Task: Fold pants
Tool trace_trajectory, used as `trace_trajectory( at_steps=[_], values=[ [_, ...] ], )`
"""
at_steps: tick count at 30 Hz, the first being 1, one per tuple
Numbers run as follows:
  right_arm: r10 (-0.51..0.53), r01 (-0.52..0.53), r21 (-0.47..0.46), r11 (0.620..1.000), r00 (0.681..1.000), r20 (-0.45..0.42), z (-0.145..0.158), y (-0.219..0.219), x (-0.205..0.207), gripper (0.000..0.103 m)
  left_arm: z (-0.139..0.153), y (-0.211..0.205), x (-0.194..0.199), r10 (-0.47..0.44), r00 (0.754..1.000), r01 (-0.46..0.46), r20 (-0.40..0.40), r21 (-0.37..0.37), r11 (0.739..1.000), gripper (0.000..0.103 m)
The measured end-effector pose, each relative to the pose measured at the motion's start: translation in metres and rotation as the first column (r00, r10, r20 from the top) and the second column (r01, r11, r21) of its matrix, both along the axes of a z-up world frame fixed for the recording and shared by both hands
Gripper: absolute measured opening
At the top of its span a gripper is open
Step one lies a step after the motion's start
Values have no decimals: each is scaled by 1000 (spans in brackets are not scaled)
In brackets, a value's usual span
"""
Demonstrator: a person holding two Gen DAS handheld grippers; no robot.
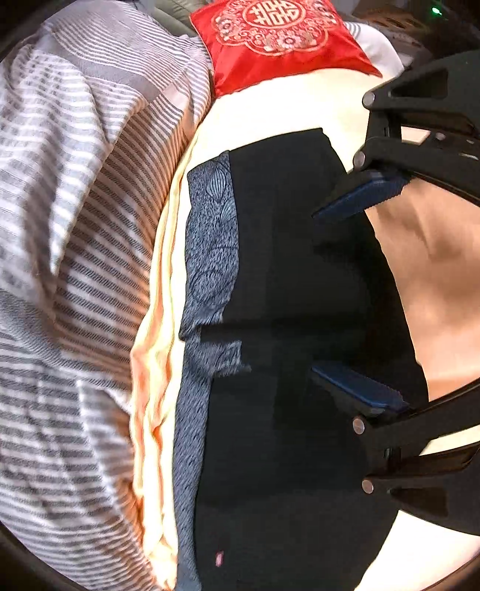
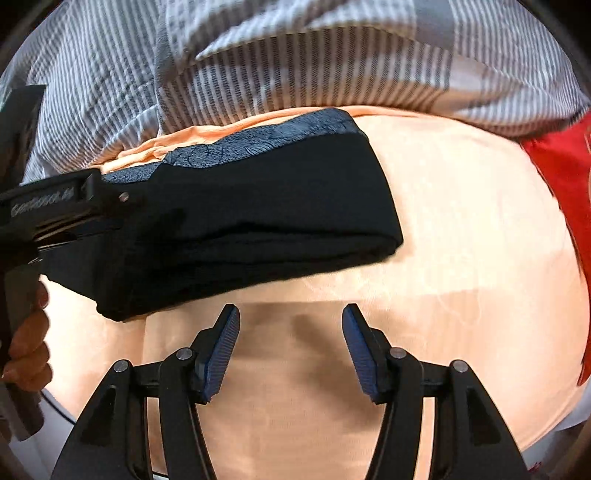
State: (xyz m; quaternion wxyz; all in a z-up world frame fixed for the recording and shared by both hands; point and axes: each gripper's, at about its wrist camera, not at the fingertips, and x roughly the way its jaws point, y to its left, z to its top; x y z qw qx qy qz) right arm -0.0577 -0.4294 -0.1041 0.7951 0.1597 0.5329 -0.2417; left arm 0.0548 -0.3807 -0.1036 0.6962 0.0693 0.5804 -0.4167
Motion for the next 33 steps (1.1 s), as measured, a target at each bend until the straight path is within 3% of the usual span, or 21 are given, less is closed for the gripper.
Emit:
trace_trajectory(
  at_steps=[1, 2, 5, 10, 13, 17, 21, 24, 30, 32, 33],
  values=[
    [-3, 3, 7, 1000, 1000, 1, -1, -1, -2, 62, -4, -4, -3, -7, 1000, 8, -24, 23, 1000, 33],
    [-8, 8, 22, 1000, 1000, 0, -1, -2, -6, 62, -9, -6, -3, -7, 999, 9, -31, 51, 999, 26],
    [-32, 32, 65, 997, 999, -3, -6, -10, -9, 60, -10, 2, -6, 5, 1000, -4, -28, 48, 999, 18],
    [-44, 44, 73, 996, 999, -6, -5, -15, -21, 59, -31, 17, -19, -13, 1000, 10, 21, 132, 991, 18],
    [-60, 61, 90, 994, 998, -16, -8, -20, -26, 59, -35, 24, -21, 20, 999, -25, 34, 143, 989, 18],
    [-81, 80, 89, 993, 997, 2, -1, -30, -30, 59, -15, 34, -21, 70, 994, -84, 86, 171, 982, 18],
    [-117, 113, 75, 991, 992, 50, 16, -54, -25, 59, 24, 26, -18, 70, 986, -87, 152, 108, 990, 18],
    [-131, 126, 64, 990, 988, 84, 26, -75, -10, 58, 32, 1, -15, 47, 987, -60, 154, 86, 994, 19],
    [-168, 152, 126, 980, 978, 127, 25, -103, 26, 54, -10, -44, -16, 39, 986, -71, 163, 198, 978, 19],
    [-154, 138, 153, 979, 983, 98, 12, -104, 35, 54, -32, -43, -15, 62, 988, -92, 140, 225, 970, 22],
    [-151, 139, 154, 978, 986, 66, 2, -102, 39, 54, -34, -39, -15, 76, 986, -106, 148, 205, 973, 25]
  ],
)
